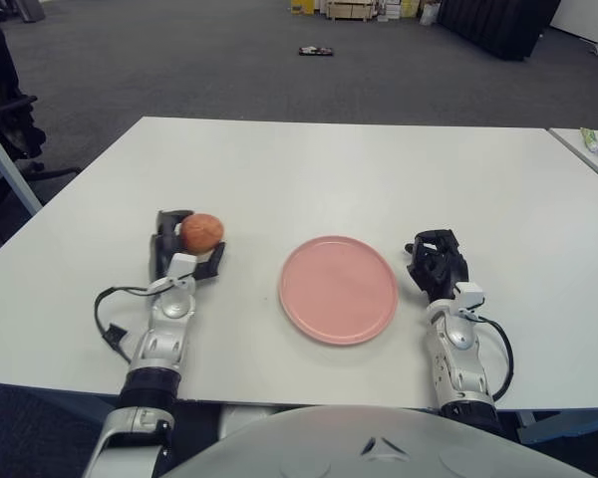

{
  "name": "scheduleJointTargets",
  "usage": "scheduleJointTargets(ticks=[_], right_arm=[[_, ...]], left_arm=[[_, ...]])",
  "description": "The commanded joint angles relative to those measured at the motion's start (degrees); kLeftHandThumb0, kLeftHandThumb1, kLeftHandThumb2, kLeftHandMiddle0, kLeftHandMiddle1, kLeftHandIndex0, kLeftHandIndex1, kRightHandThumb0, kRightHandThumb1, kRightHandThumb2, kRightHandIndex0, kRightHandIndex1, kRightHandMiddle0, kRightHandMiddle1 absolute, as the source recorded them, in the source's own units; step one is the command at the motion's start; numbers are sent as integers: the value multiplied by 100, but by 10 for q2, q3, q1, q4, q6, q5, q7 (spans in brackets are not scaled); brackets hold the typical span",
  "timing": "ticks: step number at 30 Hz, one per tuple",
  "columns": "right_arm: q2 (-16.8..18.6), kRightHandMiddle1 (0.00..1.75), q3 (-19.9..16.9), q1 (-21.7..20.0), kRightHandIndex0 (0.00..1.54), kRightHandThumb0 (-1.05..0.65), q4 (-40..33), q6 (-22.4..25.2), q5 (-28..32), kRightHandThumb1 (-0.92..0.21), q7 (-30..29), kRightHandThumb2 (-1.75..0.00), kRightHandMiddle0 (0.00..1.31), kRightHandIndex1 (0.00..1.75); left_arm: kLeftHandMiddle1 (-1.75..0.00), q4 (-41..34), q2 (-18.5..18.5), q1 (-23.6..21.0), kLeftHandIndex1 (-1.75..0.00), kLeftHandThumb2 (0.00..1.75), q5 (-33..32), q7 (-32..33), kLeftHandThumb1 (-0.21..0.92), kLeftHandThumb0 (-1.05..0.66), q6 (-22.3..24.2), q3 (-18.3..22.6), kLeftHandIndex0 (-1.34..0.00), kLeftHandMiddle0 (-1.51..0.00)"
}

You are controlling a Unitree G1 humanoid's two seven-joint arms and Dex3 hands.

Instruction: Put the apple into the plate.

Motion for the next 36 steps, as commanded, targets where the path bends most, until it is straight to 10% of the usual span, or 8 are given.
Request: scheduleJointTargets(ticks=[1,20,36], right_arm=[[1,175,-4,10,51,-37,33,21,4,-75,1,-77,29,136],[3,175,-4,0,50,-37,54,9,1,-75,-2,-76,29,137],[6,175,-6,-2,50,-37,60,-8,2,-74,-5,-78,30,136]], left_arm=[[-175,-68,4,1,-175,135,19,-22,29,-48,12,-15,-62,-129],[-175,-192,-32,34,-175,140,31,-143,25,-49,-16,-140,-66,-133],[-175,-107,-18,-13,-175,143,81,-203,22,-50,-86,-228,-68,-133]])
